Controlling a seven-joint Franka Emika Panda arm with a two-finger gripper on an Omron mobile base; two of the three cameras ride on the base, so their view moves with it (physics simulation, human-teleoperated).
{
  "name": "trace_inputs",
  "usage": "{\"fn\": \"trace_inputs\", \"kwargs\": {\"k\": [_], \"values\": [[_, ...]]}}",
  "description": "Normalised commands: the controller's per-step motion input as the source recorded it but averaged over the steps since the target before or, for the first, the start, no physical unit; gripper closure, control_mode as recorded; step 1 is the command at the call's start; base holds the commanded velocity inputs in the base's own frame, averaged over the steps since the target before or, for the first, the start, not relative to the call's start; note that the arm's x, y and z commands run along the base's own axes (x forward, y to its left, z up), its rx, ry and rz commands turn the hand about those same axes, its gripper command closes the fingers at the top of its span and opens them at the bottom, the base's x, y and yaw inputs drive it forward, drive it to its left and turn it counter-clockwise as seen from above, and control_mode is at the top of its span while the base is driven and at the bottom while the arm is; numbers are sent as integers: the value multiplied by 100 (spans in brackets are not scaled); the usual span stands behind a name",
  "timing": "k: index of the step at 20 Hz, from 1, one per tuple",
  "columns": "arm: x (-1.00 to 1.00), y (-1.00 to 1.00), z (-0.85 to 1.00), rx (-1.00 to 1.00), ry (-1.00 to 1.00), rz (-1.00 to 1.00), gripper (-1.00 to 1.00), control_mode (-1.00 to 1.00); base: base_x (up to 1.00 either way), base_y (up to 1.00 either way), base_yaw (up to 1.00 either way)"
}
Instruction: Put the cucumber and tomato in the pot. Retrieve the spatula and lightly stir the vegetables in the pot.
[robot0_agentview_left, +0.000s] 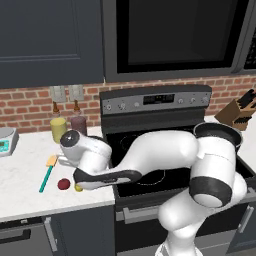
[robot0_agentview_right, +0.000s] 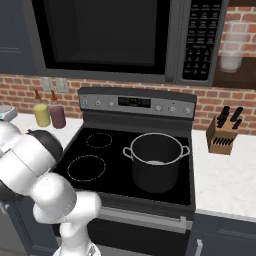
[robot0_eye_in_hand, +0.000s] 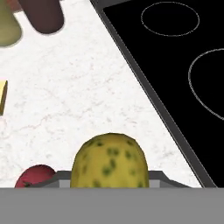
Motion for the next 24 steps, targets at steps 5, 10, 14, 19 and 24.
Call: {"fn": "trace_inputs", "kwargs": {"k": [5,10,14,19,24], "values": [[-12,-42,100,15,0,0,100,-100,0,0,0],[0,-56,100,12,1,0,100,-100,0,0,0],[0,-71,97,6,3,-4,100,-100,0,0,0],[0,-95,67,0,1,-7,100,-100,0,0,0],[3,-100,37,0,1,-11,100,-100,0,0,0]]}}
